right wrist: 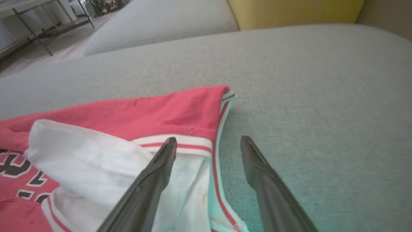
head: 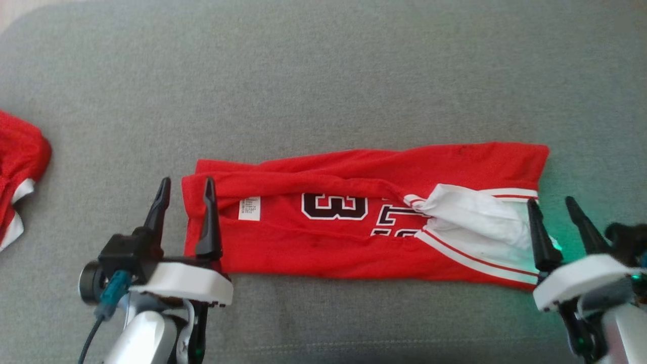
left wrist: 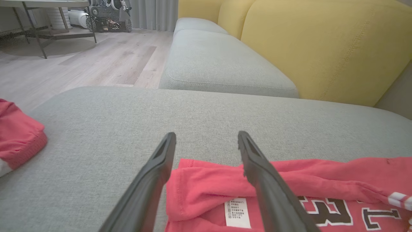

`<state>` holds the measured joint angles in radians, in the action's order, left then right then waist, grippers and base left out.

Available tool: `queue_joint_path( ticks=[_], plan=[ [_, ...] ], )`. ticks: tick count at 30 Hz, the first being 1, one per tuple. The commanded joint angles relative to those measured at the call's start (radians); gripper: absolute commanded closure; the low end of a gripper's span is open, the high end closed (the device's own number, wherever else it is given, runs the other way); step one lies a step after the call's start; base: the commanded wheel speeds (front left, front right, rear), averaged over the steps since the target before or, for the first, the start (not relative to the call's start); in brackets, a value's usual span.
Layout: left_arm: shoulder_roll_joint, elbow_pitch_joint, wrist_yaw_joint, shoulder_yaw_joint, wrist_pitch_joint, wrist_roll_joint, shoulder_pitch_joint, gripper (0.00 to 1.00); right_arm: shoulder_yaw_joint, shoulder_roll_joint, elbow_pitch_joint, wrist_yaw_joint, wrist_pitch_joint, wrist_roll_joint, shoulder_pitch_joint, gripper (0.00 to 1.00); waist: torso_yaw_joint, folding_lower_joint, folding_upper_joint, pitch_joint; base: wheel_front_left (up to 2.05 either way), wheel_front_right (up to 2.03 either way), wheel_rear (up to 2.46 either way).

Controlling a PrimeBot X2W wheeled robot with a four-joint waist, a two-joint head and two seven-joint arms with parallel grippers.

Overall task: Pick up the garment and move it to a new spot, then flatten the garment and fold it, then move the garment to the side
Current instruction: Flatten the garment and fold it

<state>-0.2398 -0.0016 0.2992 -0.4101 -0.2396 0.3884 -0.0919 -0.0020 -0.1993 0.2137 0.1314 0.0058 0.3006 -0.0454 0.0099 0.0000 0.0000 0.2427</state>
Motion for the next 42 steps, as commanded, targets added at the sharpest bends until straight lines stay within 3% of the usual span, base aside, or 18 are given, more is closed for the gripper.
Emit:
queue_joint_path(
  ticks=[1,12,14,15,23,37,42],
  plan=[
    [-0.003,-0.026,-0.004,0.028,-0.010,-0.010,-0.040,0.00,0.024,-0.021,-0.008,-0.001,0.010,0.006,-0.026,0.00,0.006,0.0000,0.0000,0.010,0.00,0.00,0.00],
    [0.018,0.001,-0.019,0.027,-0.018,-0.014,-0.066,0.00,0.089,-0.019,0.143,-0.001,0.175,0.070,-0.066,0.00,0.019,0.0000,0.0000,0.034,0.00,0.00,0.00],
    [0.020,0.002,-0.020,0.029,-0.019,-0.015,-0.066,0.00,0.101,-0.020,0.142,-0.001,0.199,0.089,-0.062,0.76,0.017,0.0000,0.0000,0.035,0.00,0.00,0.00],
    [0.020,0.003,-0.021,0.031,-0.019,-0.015,-0.067,0.00,0.103,-0.020,0.138,-0.001,0.207,0.094,-0.060,1.00,0.016,0.0000,0.0000,0.036,0.00,0.00,0.00],
    [0.024,0.006,-0.027,0.044,-0.021,-0.018,-0.072,0.00,0.064,-0.044,0.093,-0.001,0.213,0.109,-0.054,1.00,0.005,0.0000,0.0000,0.038,0.00,0.00,0.00],
    [0.040,0.001,-0.036,0.063,-0.022,-0.029,-0.059,0.00,-0.150,-0.145,0.004,-0.001,0.217,0.097,0.001,1.00,-0.013,0.0000,0.0000,0.027,0.00,0.00,0.00],
    [0.044,0.000,-0.039,0.070,-0.022,-0.033,-0.055,0.00,-0.185,-0.148,-0.042,-0.001,0.228,0.090,0.012,1.00,-0.019,0.0000,0.0000,0.022,0.00,0.00,0.00]
  ],
)
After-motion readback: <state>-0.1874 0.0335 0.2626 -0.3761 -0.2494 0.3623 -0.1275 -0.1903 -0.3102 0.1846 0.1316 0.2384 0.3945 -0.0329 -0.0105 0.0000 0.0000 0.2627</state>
